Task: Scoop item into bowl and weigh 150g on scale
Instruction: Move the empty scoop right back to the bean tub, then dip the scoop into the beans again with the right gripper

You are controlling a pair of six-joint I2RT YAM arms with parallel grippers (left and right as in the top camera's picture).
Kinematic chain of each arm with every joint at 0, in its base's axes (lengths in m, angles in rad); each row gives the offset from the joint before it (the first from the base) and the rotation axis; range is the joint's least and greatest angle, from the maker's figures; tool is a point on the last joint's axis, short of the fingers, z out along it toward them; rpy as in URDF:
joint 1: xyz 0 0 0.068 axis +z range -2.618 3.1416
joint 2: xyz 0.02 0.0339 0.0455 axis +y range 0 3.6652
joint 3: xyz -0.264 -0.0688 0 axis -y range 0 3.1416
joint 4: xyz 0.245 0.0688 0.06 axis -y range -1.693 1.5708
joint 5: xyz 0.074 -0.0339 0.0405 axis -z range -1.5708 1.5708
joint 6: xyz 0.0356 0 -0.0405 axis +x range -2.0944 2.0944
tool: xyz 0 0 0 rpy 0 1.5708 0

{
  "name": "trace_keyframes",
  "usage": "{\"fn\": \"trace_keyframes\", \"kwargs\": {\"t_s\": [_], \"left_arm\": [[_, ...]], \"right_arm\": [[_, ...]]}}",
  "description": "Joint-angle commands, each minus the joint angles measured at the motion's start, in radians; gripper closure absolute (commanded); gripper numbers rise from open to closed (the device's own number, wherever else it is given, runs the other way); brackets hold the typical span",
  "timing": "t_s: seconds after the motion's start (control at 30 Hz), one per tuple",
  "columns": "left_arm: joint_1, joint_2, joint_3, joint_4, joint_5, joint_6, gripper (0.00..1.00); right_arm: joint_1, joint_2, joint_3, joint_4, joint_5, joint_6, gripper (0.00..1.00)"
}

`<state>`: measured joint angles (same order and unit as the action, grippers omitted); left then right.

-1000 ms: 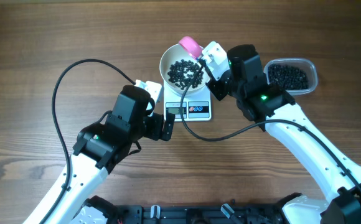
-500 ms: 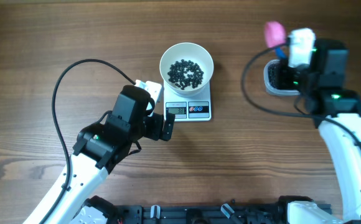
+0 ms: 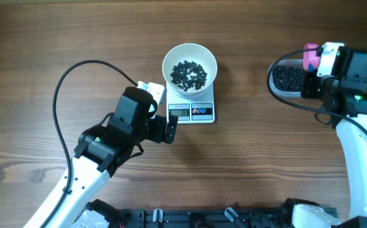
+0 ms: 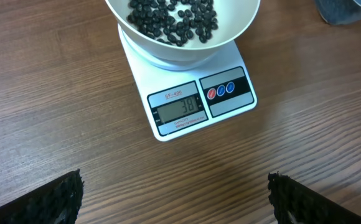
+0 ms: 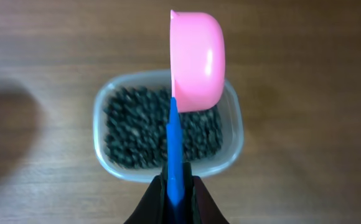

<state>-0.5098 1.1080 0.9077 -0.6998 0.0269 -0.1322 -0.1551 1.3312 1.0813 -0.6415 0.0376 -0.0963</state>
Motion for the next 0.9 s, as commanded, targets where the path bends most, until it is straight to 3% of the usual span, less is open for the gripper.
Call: {"fn": "trace_keyframes", "kwargs": {"t_s": [0.0, 0.4, 0.87], "left_arm": [[-0.005, 0.001, 0.003, 0.000, -0.006, 0.020, 0.00], [-0.005, 0.001, 0.003, 0.000, -0.006, 0.020, 0.00], [-0.005, 0.001, 0.003, 0.000, -0.006, 0.020, 0.00]], "right_arm": [[-0.002, 0.032, -0.003, -0.029, 0.079, 0.026, 0.96], [-0.002, 0.104, -0.034, -0.058, 0.063, 0.133, 0.96], [0.000, 0.185, -0.042, -0.017, -0.273, 0.122, 0.96]]}}
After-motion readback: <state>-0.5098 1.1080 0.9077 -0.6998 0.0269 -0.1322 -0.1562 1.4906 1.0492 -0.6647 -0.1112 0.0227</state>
